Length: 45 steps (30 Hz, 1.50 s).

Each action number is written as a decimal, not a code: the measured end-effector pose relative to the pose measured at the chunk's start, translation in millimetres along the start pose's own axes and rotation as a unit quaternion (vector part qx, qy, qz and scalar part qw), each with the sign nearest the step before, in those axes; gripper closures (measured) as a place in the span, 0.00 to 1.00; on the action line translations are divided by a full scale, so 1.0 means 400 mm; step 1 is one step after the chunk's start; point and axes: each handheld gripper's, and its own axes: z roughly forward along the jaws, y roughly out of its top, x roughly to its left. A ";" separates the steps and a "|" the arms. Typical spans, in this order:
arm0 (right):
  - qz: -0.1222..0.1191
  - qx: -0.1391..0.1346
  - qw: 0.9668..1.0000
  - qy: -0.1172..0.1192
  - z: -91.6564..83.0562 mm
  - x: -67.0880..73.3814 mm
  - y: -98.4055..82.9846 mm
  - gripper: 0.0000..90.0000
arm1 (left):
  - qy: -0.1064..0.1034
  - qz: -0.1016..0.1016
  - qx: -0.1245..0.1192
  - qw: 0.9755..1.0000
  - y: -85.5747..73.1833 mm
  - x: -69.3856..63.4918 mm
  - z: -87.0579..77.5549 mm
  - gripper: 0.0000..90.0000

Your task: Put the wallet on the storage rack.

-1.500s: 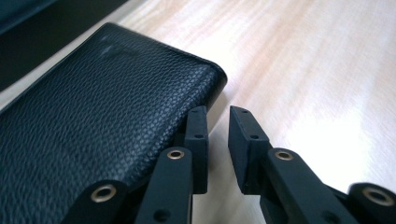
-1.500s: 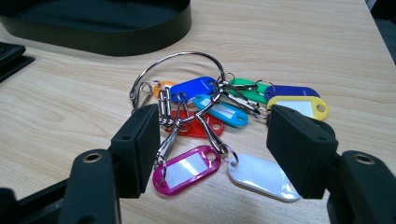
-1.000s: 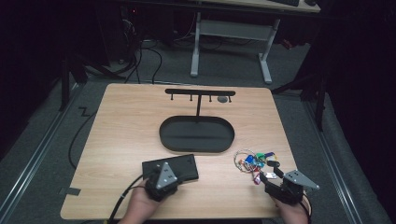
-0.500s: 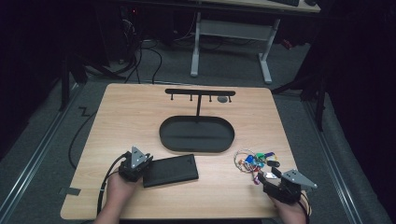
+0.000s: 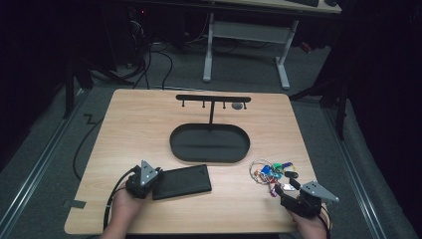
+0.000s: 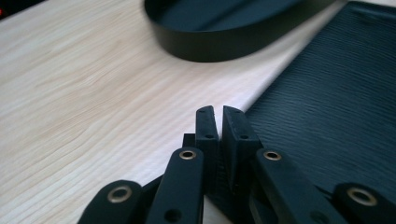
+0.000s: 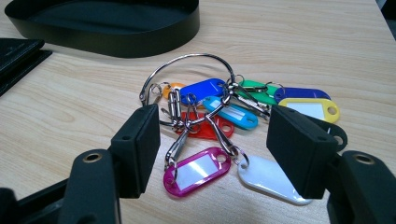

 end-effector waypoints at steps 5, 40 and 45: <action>0.003 0.002 1.000 0.000 0.004 -0.002 -0.001 0.39 | -0.001 -0.022 0.007 1.000 -0.004 0.023 0.027 0.97; 0.003 0.000 1.000 0.002 0.004 0.005 0.004 0.39 | -0.094 0.080 -0.014 0.992 -0.034 -0.160 -0.162 0.51; 0.006 0.005 1.000 0.002 0.010 0.006 0.003 0.39 | -0.112 0.102 -0.006 0.988 -0.030 -0.193 -0.144 0.45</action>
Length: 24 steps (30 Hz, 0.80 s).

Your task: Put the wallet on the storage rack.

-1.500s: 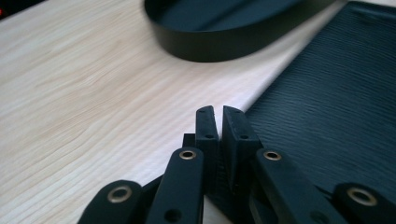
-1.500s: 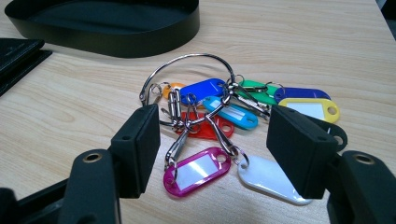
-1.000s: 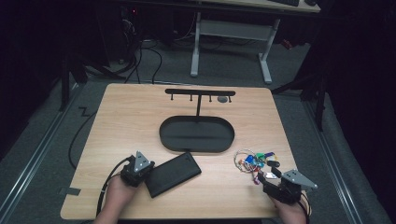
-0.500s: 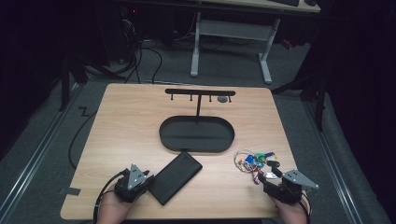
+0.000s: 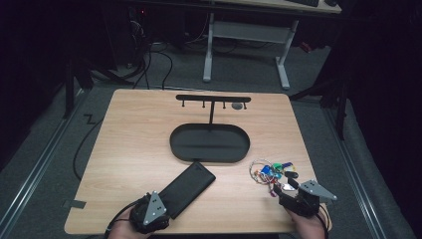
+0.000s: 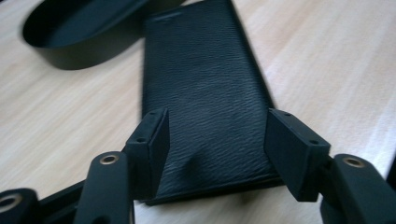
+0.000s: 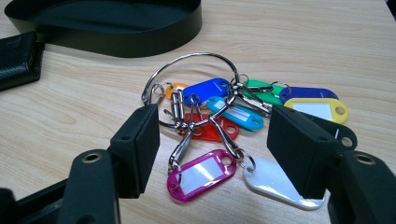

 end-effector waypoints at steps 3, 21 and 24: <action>-0.004 -0.002 1.000 0.000 -0.003 0.002 0.000 0.39 | -0.009 0.016 0.007 1.000 0.008 -0.019 0.013 0.44; -0.004 0.000 1.000 0.001 -0.004 -0.004 -0.002 0.39 | 0.024 0.095 0.008 0.995 -0.006 -0.060 0.044 0.54; -0.004 0.000 1.000 0.001 -0.004 -0.003 -0.002 0.39 | 0.024 0.097 0.011 0.995 -0.004 -0.061 0.043 0.59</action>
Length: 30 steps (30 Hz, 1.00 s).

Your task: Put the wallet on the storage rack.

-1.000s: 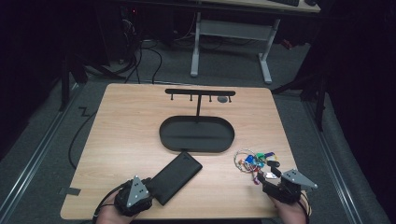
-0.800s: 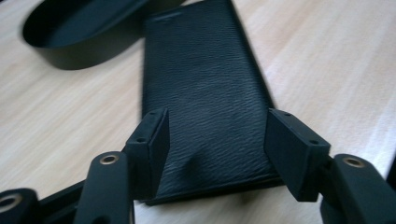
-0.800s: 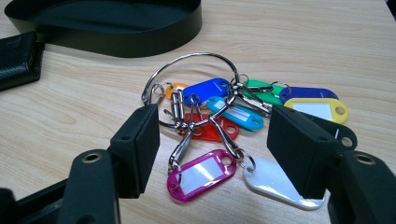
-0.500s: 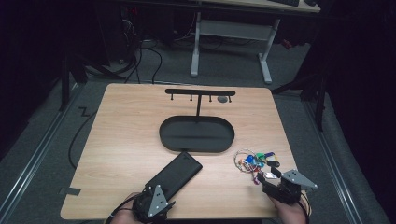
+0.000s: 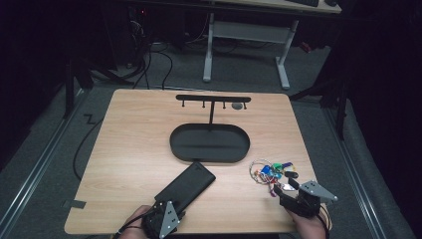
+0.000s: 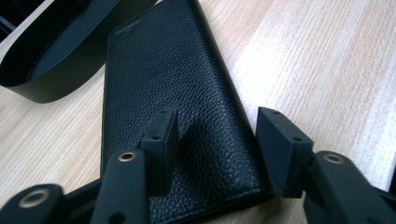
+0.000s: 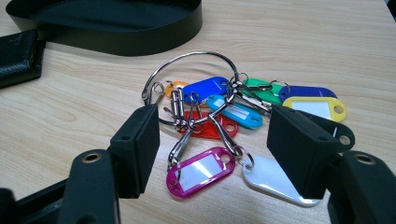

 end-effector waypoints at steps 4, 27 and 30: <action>0.000 -0.001 1.000 0.001 -0.002 0.003 0.000 0.39 | -0.001 -0.003 -0.002 1.000 -0.001 0.003 -0.007 0.69; 0.002 -0.001 1.000 0.001 -0.001 0.002 0.000 0.39 | -0.008 -0.074 -0.043 0.996 -0.006 0.048 -0.047 0.86; 0.003 -0.001 1.000 0.002 -0.001 -0.001 -0.001 0.39 | -0.009 -0.082 -0.051 0.995 -0.006 0.053 -0.056 0.87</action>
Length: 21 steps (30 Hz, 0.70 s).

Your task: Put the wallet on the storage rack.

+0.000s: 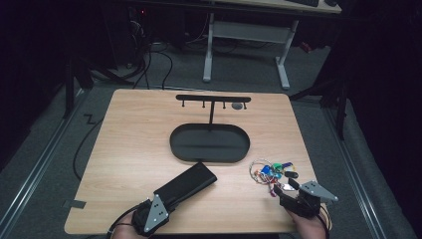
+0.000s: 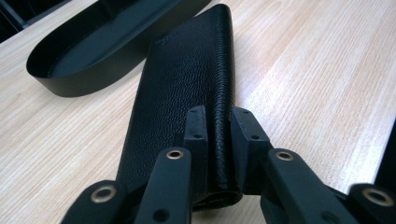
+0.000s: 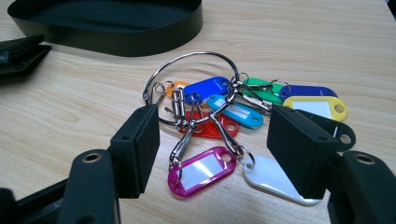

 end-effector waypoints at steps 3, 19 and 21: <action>0.002 0.001 1.000 0.000 0.001 0.000 0.000 0.39 | -0.002 -0.008 -0.004 1.000 0.002 0.006 -0.008 0.87; 0.002 0.002 1.000 0.002 0.003 0.001 -0.001 0.39 | -0.001 -0.055 -0.046 0.997 0.008 0.040 -0.050 0.88; 0.004 0.002 1.000 0.001 0.002 0.000 -0.001 0.39 | 0.001 -0.062 -0.049 0.997 0.008 0.045 -0.056 0.88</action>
